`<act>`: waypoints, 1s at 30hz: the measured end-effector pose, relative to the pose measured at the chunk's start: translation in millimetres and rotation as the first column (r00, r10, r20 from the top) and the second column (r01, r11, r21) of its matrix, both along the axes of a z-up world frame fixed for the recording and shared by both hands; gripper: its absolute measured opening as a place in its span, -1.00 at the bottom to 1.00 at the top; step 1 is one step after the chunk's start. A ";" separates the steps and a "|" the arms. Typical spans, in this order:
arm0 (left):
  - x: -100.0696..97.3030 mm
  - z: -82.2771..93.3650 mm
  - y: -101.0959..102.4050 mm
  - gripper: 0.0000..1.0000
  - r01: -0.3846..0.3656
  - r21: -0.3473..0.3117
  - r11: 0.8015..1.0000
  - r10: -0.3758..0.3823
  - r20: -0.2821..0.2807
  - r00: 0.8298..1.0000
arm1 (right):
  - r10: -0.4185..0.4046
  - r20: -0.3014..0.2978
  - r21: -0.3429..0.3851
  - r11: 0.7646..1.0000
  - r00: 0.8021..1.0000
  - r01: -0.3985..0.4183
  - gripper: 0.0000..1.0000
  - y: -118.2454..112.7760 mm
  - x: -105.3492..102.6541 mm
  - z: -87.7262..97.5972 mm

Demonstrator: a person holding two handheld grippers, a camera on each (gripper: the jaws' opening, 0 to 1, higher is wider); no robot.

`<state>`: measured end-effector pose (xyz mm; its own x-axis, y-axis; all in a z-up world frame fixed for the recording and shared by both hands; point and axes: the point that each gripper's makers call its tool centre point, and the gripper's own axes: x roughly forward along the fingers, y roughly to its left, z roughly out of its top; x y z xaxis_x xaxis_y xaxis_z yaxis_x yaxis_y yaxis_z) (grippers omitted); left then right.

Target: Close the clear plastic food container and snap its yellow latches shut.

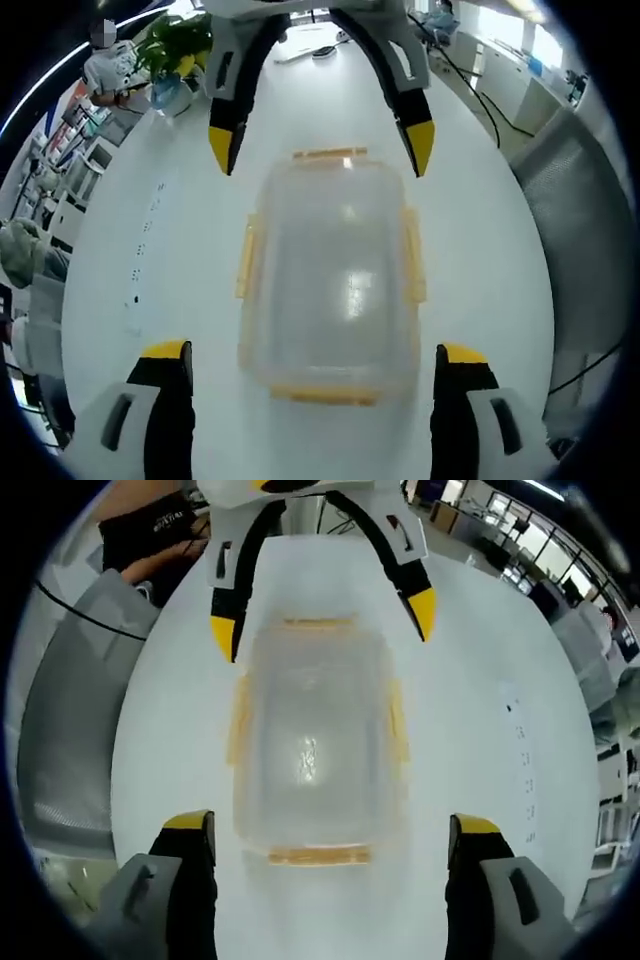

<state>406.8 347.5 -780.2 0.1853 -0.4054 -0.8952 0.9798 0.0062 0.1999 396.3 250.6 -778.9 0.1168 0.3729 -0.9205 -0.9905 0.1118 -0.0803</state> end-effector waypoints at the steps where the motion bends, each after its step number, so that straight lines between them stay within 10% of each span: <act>1: -0.3 1.6 0.0 0.98 -0.006 -0.005 1.000 0.006 0.002 1.000 | -0.007 0.003 0.003 1.000 1.000 0.007 0.92 0.1 -0.2 1.6; 12: -6.3 28.8 -1.3 0.97 -0.101 -0.134 0.986 0.106 0.031 0.994 | -0.073 0.040 0.029 0.997 0.997 0.072 0.87 -4.9 -11.1 16.6; 30: -57.7 69.5 32.9 0.95 -0.225 -0.352 0.909 0.263 0.064 0.963 | -0.192 0.106 0.147 0.974 0.976 0.175 0.85 -6.2 -53.1 54.8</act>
